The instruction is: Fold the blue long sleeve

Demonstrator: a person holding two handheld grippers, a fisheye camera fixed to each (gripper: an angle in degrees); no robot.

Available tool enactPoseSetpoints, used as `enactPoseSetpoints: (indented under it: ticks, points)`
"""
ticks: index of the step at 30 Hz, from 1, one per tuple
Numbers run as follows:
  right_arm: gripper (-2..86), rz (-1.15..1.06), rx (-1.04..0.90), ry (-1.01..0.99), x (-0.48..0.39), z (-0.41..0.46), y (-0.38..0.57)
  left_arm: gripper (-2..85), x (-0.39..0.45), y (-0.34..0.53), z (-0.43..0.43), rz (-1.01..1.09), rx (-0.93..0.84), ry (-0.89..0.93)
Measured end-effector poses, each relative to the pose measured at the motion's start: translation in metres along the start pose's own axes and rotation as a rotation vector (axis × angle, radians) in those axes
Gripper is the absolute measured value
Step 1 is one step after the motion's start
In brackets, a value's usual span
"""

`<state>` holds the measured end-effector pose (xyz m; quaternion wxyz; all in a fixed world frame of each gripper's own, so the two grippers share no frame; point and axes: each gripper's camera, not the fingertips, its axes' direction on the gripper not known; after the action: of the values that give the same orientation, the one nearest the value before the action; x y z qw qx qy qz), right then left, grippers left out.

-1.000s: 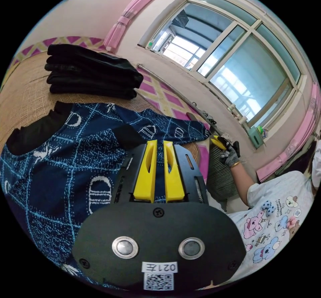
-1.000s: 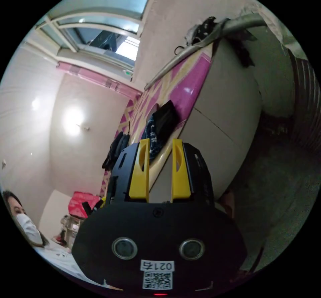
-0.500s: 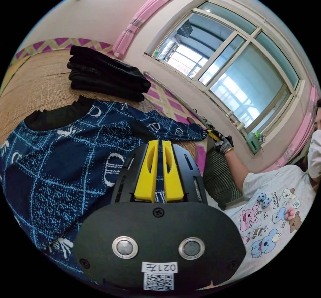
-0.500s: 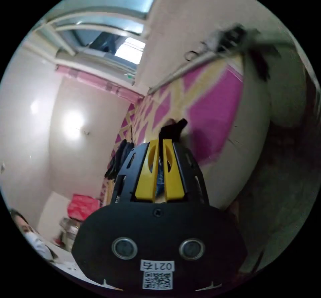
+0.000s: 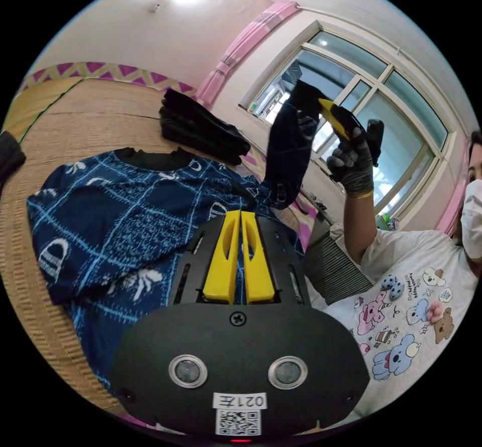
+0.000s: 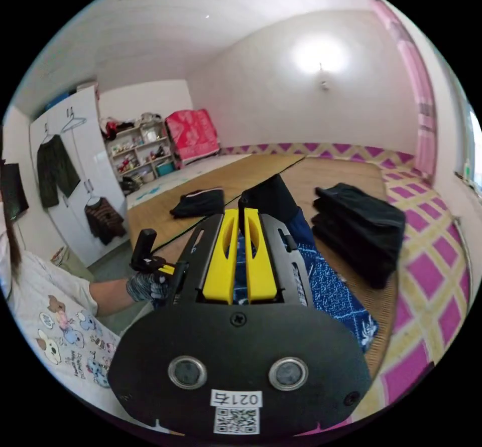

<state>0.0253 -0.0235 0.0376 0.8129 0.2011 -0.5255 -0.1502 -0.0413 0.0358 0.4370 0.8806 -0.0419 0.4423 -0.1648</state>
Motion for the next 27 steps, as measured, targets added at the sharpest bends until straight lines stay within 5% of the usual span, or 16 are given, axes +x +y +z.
enactPoseSetpoints:
  ticks: [5, 12, 18, 22, 27]
  points:
    - [0.5, 0.042, -0.291, -0.155, -0.046, 0.188, 0.032, -1.0, -0.024, 0.015, -0.071, -0.043, 0.026, -0.083]
    - [0.8, 0.011, -0.202, -0.233, -0.095, 0.225, 0.022, -1.0, -0.050, 0.030, -0.163, -0.115, 0.095, -0.135]
    - [3.8, 0.028, -0.462, -0.316, -0.122, 0.331, 0.037, -0.9, -0.067, 0.017, -0.192, -0.157, 0.121, -0.119]
    - [7.0, 0.064, -0.400, -0.439, -0.099, 0.292, 0.042, -0.8, -0.075, 0.005, -0.211, -0.160, 0.111, -0.138]
    - [6.3, 0.033, -0.341, -0.154, -0.050, 0.202, 0.058, 0.3, -0.088, -0.026, -0.229, -0.166, 0.103, -0.256]
